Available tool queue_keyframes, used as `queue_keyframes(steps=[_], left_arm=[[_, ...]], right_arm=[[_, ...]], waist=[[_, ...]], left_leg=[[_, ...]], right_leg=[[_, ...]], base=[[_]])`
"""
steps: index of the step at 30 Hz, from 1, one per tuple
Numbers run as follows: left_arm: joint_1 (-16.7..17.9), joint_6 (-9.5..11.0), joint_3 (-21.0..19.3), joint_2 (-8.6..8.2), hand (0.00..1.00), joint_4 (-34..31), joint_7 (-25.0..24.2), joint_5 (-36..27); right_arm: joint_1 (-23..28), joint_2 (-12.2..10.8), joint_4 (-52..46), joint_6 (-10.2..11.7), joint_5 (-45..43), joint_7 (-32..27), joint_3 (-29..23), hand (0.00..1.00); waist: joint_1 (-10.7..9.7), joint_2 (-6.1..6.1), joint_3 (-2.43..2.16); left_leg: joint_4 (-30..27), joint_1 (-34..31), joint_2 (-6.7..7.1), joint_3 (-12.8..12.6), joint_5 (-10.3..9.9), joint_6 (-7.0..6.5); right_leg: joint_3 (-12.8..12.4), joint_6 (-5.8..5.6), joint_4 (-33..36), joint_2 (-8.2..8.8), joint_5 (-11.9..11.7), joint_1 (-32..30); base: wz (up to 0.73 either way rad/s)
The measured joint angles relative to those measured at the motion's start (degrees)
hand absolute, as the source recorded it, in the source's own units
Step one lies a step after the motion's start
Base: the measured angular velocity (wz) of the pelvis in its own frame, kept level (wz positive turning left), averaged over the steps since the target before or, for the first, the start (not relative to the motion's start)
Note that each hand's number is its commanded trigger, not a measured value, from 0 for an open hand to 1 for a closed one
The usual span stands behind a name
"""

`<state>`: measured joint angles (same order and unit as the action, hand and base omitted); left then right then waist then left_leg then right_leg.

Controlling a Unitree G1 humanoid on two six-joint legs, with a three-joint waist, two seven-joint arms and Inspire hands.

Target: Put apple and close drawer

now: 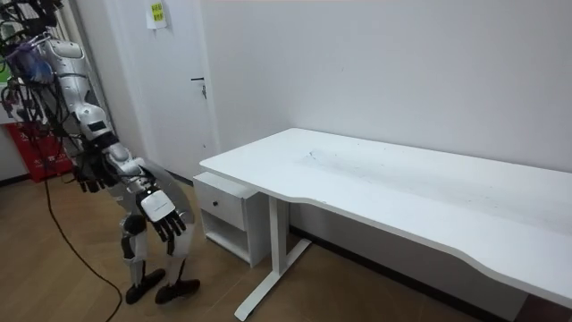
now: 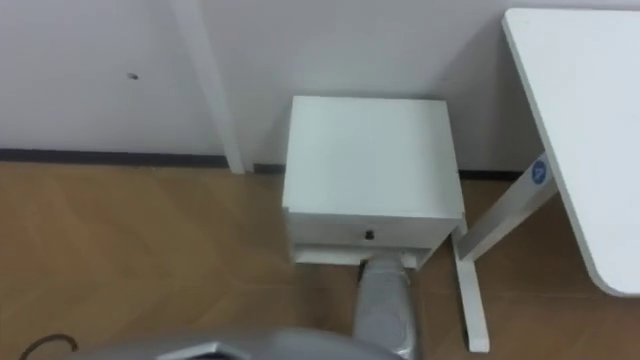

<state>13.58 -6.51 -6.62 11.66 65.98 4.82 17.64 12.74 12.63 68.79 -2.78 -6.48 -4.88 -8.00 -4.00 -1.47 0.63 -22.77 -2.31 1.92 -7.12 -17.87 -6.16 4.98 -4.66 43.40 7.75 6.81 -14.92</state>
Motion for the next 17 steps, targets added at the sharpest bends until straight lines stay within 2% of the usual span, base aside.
queue_keyframes(steps=[1,2,3,4,5,6,8,11,14,15,17], left_arm=[[-0.09,-0.23,0.0,0.09,0.0,-0.04,0.11,0.0],[-0.73,-0.53,0.07,0.26,0.0,-0.09,0.62,-0.16],[-1.34,-0.54,0.04,0.46,0.0,-0.08,1.35,-0.2],[-1.82,-0.49,0.05,0.69,0.0,-0.08,1.79,-0.22],[-1.92,-0.46,0.03,0.7,0.0,-0.09,2.05,-0.18],[-1.98,-0.45,0.05,0.6,0.0,-0.08,2.34,-0.19],[-2.27,-0.16,0.03,-0.02,0.0,-0.08,2.38,-0.19],[-3.76,0.28,0.05,-0.03,0.0,-0.12,2.38,-0.09],[-4.42,0.73,0.04,-0.58,0.0,-0.9,2.38,-0.09],[-4.61,0.75,0.0,-0.91,0.0,-0.94,2.37,-0.08],[-4.66,0.74,-0.25,-1.34,0.0,-1.1,2.35,-0.07]], right_arm=[[-0.42,-0.03,-0.01,-0.1,-0.09,0.02,0.51,0.0],[-1.26,-0.06,0.02,-0.21,-0.09,0.02,1.21,0.0],[-2.0,-0.08,0.13,-0.16,-0.07,0.03,1.56,0.0],[-2.51,-0.08,0.2,0.28,0.01,0.01,1.69,0.0],[-2.84,-0.08,0.19,0.49,0.0,0.0,1.76,0.0],[-3.8,-0.11,0.37,0.98,0.58,0.05,1.78,0.0],[-4.94,-0.25,0.67,2.02,2.13,0.27,1.87,0.0],[-6.84,-1.6,1.65,3.32,2.35,2.74,2.28,0.0],[-7.58,-2.23,2.93,3.84,4.42,4.94,2.29,0.0],[-7.48,-2.23,3.49,3.96,5.25,5.15,2.28,0.0],[-7.28,-2.2,4.58,3.9,5.81,5.26,2.24,0.0]], waist=[[0.31,0.36,-0.04],[1.27,0.79,-0.4],[1.83,1.63,-0.29],[2.64,2.49,-0.36],[3.12,2.9,-0.36],[3.66,3.79,-0.38],[4.31,4.03,-0.41],[4.15,4.03,-0.43],[4.12,3.5,-0.59],[4.04,2.99,-0.6],[4.04,2.63,-0.52]], left_leg=[[0.99,0.08,0.0,0.0,0.51,0.85],[3.34,0.25,0.06,0.0,1.73,2.6],[5.52,0.91,0.16,-0.02,2.98,3.08],[6.83,1.55,0.32,-0.04,3.39,2.91],[7.27,1.98,0.41,-0.12,3.42,2.87],[8.02,2.95,0.81,-0.53,3.42,2.87],[9.01,3.83,0.97,-0.57,3.59,2.56],[9.12,3.98,0.85,-0.45,3.87,2.07],[9.29,4.03,0.77,-0.5,4.44,1.07],[9.38,4.01,0.64,-0.51,4.45,1.06],[9.72,4.11,0.51,-0.51,4.45,1.06]], right_leg=[[-0.18,-0.08,-4.92,-0.88,0.3,2.3],[-0.59,-0.53,-14.2,-2.17,0.78,6.38],[-1.35,-0.57,-21.88,-3.06,0.78,10.4],[-1.81,-0.27,-28.07,-3.38,0.1,13.9],[-1.87,0.0,-30.29,-3.43,-0.66,15.39],[-2.09,0.26,-33.29,-3.64,-2.99,17.74],[-1.9,0.15,-35.81,-3.79,-2.98,19.86],[-1.52,0.47,-36.61,-3.74,-1.25,20.63],[-1.25,0.6,-36.61,-3.9,0.29,20.54],[-0.28,0.97,-36.62,-4.01,0.71,20.54],[-0.07,1.23,-36.62,-4.11,1.25,20.5]], base=[[-0.12],[-0.07],[-0.06],[-0.04],[-0.1],[-0.14],[-0.18],[0.04],[0.02],[0.0],[0.0]])
